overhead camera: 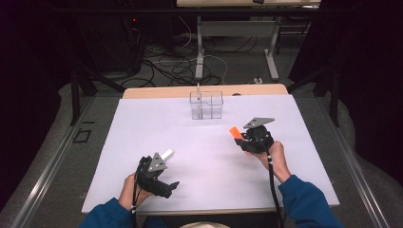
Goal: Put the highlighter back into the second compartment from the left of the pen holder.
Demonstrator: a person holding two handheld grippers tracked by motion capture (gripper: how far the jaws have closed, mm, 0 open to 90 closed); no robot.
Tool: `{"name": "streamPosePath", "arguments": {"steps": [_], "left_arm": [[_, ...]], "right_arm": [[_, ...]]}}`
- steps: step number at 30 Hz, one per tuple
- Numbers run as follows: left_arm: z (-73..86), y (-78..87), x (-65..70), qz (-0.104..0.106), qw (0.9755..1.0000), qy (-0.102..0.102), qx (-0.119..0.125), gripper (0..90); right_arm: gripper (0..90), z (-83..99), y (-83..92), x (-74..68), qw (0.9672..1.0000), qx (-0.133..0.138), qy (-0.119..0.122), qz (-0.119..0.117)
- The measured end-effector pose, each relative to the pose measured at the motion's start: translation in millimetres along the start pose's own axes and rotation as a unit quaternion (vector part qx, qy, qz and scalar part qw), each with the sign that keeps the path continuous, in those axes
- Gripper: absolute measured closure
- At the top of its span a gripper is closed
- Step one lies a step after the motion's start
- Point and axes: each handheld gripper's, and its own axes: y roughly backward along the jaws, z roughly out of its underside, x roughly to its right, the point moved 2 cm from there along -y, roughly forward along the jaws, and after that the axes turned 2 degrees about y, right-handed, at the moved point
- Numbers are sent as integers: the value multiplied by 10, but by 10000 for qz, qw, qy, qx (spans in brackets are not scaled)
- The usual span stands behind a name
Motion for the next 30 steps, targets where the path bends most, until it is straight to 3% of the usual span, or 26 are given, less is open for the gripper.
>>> {"name": "streamPosePath", "arguments": {"steps": [30], "left_arm": [[-3,1,-5,-8,10000,0,17,1]], "right_arm": [[645,-468,-236,58,9975,696,-123,14]]}}
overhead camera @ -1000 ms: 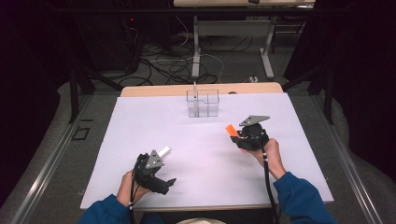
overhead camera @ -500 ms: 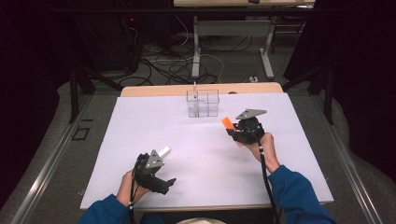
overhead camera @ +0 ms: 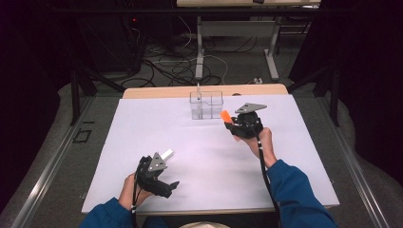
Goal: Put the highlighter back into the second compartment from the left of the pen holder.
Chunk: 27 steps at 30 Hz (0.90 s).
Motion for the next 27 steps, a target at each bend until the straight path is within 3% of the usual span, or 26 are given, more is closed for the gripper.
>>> {"name": "streamPosePath", "arguments": {"steps": [27], "left_arm": [[-2,-5,0,3,10000,-35,16,1]], "right_arm": [[645,-393,-283,170,9979,548,-240,248]]}}
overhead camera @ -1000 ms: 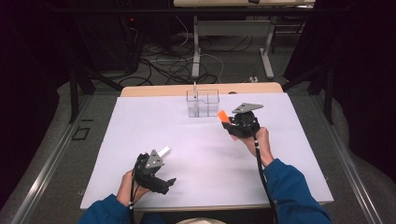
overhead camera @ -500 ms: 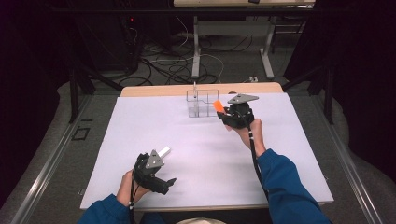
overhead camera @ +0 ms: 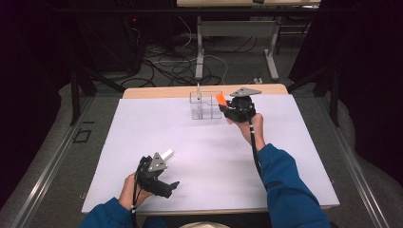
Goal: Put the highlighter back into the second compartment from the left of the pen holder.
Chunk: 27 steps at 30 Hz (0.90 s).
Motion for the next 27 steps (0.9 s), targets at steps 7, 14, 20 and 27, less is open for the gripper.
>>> {"name": "streamPosePath", "arguments": {"steps": [7,14,20,27], "left_arm": [[2,2,0,16,10000,20,-10,0],[1,2,0,17,10000,12,-10,0],[1,2,1,27,10000,11,-10,1],[-1,0,-1,36,10000,4,12,1]], "right_arm": [[645,-80,-103,23,9999,161,-36,47],[645,-162,-204,20,9996,281,-25,41],[645,-234,-303,14,9992,389,14,63],[644,-300,-460,-4,9990,429,79,37]]}}
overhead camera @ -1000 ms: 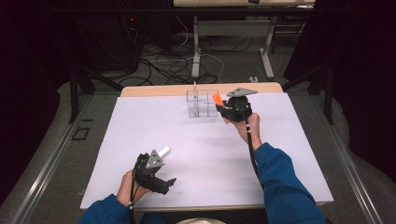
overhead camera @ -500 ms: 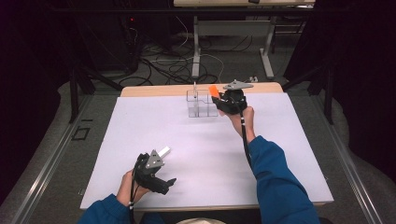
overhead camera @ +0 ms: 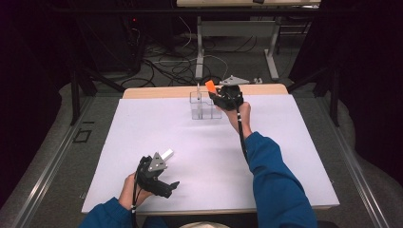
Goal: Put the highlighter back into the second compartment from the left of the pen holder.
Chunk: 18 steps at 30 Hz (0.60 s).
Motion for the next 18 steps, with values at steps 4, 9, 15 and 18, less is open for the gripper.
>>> {"name": "streamPosePath", "arguments": {"steps": [4,9,15,18], "left_arm": [[0,1,2,16,10000,20,13,1],[1,1,-1,21,10000,27,17,0],[0,0,0,21,10000,20,18,1],[0,0,-1,24,10000,15,16,1]], "right_arm": [[645,-39,-102,-9,9999,97,77,31],[644,-83,-217,-22,9997,191,142,34],[645,-97,-342,-22,9992,325,212,106],[644,-106,-387,-3,9987,435,214,132]]}}
